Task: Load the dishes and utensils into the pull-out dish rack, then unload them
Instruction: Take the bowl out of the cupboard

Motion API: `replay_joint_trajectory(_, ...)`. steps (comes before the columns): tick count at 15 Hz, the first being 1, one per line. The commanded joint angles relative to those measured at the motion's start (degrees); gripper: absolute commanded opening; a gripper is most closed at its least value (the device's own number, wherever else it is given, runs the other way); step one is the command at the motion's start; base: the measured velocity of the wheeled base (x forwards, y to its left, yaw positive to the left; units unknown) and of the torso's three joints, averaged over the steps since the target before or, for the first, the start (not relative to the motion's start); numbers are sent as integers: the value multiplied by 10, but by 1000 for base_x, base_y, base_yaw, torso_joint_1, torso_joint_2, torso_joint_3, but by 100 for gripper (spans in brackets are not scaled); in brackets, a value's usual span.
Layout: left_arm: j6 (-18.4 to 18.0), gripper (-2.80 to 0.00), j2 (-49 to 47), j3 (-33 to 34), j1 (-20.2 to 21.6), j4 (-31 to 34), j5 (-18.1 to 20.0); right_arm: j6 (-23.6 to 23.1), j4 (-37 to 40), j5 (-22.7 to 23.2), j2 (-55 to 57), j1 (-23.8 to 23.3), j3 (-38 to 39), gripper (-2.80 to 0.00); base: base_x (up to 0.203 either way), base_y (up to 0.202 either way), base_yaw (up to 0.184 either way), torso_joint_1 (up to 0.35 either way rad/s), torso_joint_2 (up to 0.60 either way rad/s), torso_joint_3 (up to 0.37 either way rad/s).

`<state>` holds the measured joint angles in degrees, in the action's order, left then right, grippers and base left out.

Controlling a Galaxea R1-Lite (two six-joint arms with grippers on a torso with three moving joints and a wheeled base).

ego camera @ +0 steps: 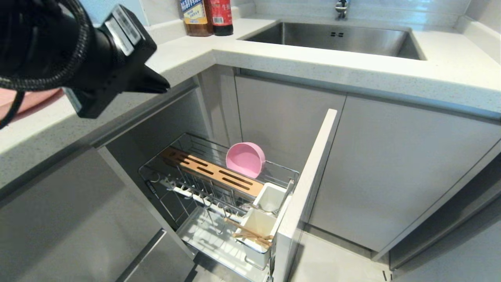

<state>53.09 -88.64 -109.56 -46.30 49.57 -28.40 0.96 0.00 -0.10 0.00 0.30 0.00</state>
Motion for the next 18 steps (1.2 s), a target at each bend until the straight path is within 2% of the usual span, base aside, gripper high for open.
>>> replay_joint_trajectory(1,13,-280,-30,-2,-19,17,35,0,0,0,0,0,1,-280,0,0,0,0,0,0)
replay_joint_trajectory(2,30,-280,-35,-1,-28,19,66,0,0,0,0,0,1,-280,0,0,0,0,0,0)
replay_joint_trajectory(3,37,-280,-43,-1,-30,19,80,0,0,0,0,0,1,-280,0,0,0,0,0,0)
replay_joint_trajectory(7,51,-280,-100,2,-30,20,84,0,0,0,0,0,1,-280,0,0,0,0,0,0)
replay_joint_trajectory(12,84,-280,-173,1,-28,15,74,0,0,0,0,0,0,-280,0,0,0,0,0,0)
replay_joint_trajectory(15,111,-280,-205,20,-22,-32,28,0,0,0,0,0,1,-280,0,0,0,0,0,0)
replay_joint_trajectory(18,112,-280,-214,46,-9,-75,23,0,0,0,0,0,1,-280,0,0,0,0,0,0)
